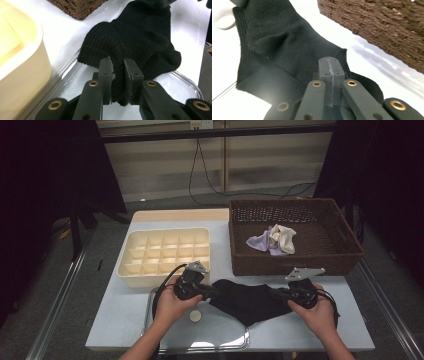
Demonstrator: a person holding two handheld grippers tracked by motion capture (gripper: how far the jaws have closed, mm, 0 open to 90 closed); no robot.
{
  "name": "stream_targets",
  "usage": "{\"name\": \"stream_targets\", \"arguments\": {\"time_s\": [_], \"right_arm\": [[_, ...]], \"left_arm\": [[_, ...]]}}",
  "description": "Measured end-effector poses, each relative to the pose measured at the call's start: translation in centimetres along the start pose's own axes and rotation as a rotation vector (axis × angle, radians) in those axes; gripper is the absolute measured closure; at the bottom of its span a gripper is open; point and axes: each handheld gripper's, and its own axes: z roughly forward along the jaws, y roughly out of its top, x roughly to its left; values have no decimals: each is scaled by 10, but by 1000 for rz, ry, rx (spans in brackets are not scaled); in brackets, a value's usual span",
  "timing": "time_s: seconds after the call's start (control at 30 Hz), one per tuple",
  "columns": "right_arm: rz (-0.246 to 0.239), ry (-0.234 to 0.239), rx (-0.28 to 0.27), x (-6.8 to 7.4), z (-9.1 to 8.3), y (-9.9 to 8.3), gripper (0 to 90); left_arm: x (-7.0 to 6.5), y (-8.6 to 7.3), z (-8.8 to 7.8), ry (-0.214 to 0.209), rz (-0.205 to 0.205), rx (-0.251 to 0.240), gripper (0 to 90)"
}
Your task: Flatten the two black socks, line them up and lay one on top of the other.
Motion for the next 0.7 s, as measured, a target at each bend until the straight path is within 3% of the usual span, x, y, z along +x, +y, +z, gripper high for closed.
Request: {"name": "stream_targets", "arguments": {"time_s": [0.13,0.33,0.53,0.6,0.63,0.7], "right_arm": [[5,2,-3,1,-4,-2,898],[-24,25,-19,5,0,1,693],[-64,35,61,13,24,0,644],[-67,28,92,12,31,-4,700],[-72,13,82,12,31,-4,818],[-54,16,73,11,28,-3,882]], "left_arm": [[1,-2,4,-11,-2,11,757],[1,-2,4,3,8,22,746],[2,-3,6,-7,2,27,758],[1,-3,6,-15,-3,31,771],[1,-3,6,-6,-2,25,774],[0,-2,5,0,2,39,784]]}}
